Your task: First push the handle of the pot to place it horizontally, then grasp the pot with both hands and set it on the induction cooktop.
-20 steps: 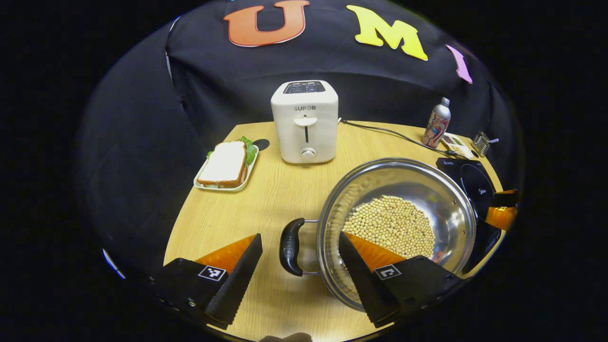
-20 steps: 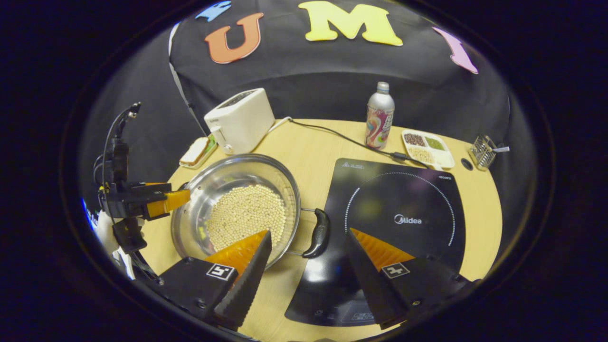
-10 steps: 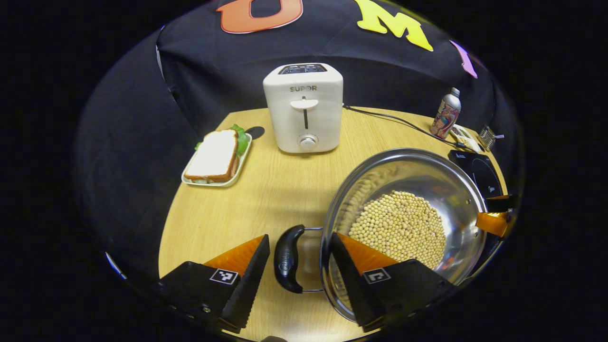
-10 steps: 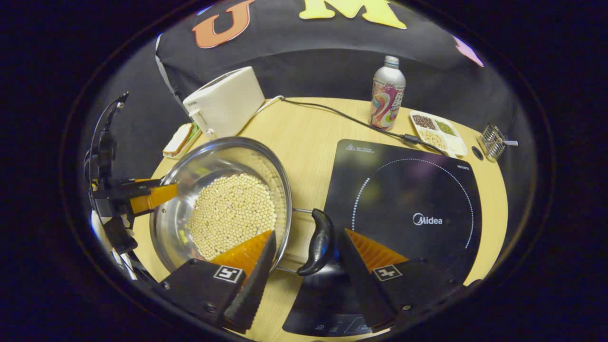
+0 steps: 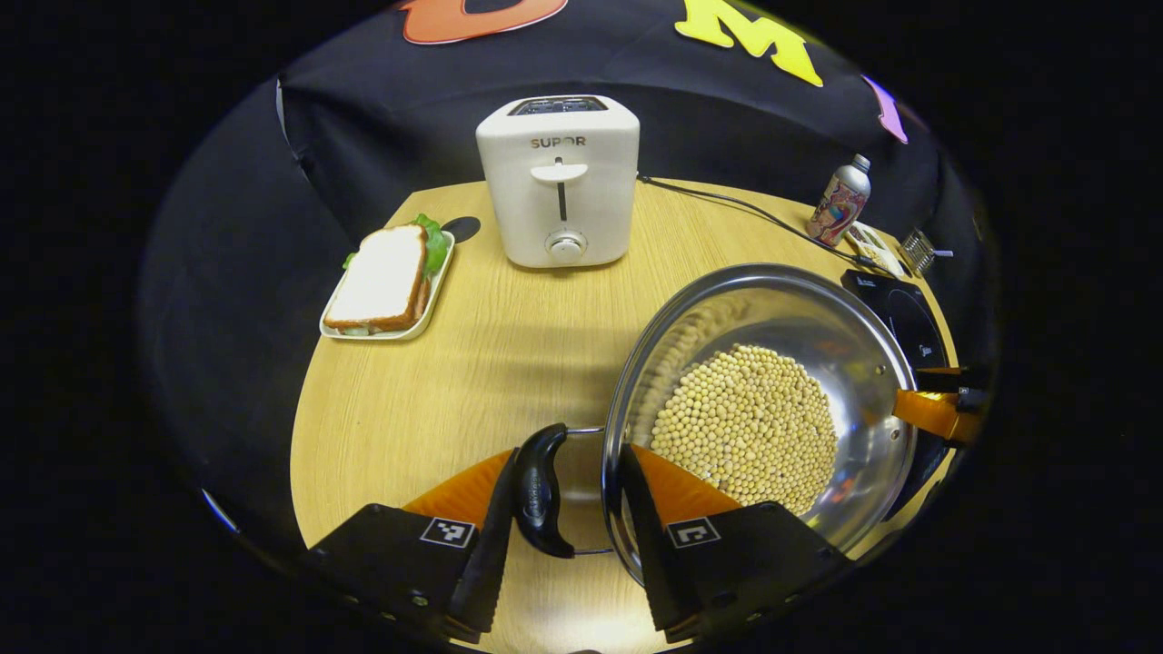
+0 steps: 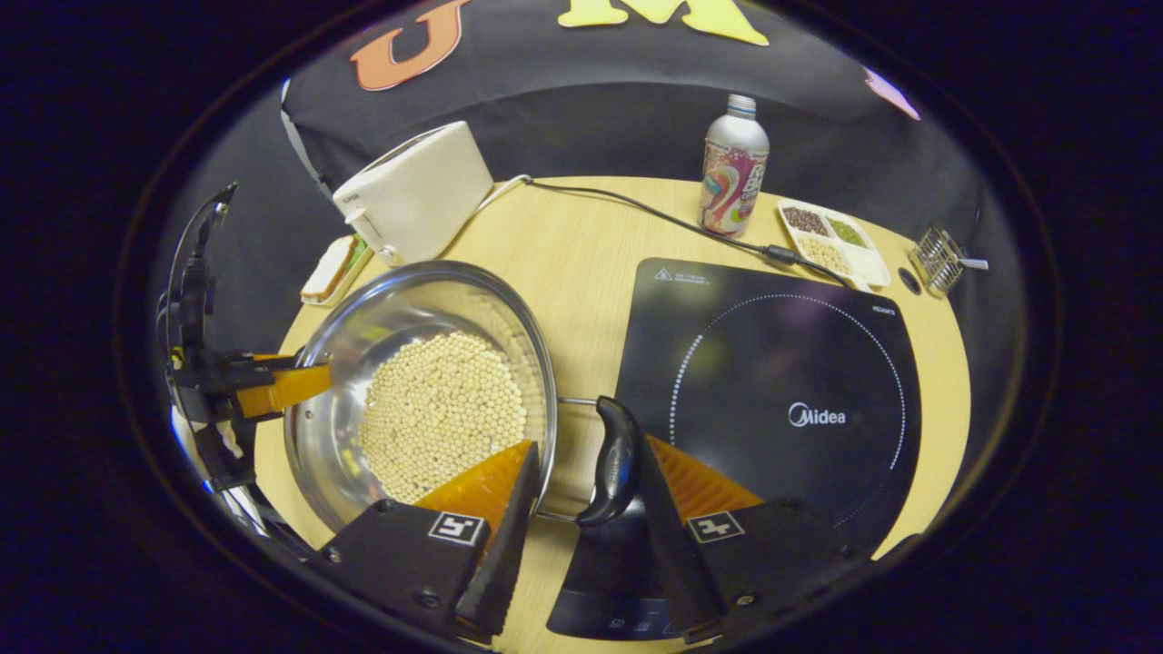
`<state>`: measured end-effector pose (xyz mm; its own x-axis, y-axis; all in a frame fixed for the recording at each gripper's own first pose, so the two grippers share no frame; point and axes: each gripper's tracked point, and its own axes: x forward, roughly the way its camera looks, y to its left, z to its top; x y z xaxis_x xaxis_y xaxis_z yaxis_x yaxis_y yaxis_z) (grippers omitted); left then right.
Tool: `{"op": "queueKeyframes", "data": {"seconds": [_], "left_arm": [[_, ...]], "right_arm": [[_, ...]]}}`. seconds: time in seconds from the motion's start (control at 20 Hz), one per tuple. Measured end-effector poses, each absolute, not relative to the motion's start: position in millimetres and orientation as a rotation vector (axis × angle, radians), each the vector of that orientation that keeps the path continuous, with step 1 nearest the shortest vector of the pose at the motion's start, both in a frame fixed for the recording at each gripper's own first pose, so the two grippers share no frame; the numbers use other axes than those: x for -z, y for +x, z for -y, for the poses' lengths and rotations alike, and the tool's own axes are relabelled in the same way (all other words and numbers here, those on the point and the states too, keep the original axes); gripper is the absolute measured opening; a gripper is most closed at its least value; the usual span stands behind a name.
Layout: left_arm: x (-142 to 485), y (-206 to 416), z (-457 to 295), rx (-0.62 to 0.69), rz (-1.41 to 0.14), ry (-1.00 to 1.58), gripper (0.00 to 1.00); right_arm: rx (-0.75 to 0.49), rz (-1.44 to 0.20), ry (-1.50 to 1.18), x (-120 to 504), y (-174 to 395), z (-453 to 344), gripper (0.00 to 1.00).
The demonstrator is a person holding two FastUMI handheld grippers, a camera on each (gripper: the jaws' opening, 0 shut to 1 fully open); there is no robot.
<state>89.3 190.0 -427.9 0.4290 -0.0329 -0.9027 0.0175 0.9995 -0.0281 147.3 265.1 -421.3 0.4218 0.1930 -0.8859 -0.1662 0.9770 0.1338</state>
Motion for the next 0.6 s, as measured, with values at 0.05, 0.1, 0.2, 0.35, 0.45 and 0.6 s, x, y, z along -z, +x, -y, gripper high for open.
{"op": "queueKeyframes", "data": {"seconds": [0.05,0.1,0.2,0.35,0.45,0.6], "left_arm": [[426.7,88.9,-190.1,0.034,-1.126,-0.013,0.62],[423.8,88.3,-189.1,0.031,-1.126,-0.012,0.52],[424.4,88.4,-187.4,0.031,-1.121,0.003,0.66],[421.8,84.9,-183.0,0.041,-1.113,0.013,0.57],[415.1,81.1,-177.8,0.044,-1.108,0.013,0.66],[406.0,82.4,-177.4,0.047,-1.09,0.018,0.57]], "right_arm": [[-0.227,-1.118,0.03,420.4,148.4,-265.6,0.66],[-0.227,-1.123,0.033,419.0,147.3,-265.4,0.62],[-0.234,-1.118,0.049,417.7,149.4,-263.6,0.57],[-0.234,-1.122,0.071,416.7,145.2,-258.1,0.51],[-0.23,-1.112,0.072,410.5,142.5,-255.7,0.54],[-0.227,-1.085,0.062,400.5,140.7,-253.5,0.51]]}}
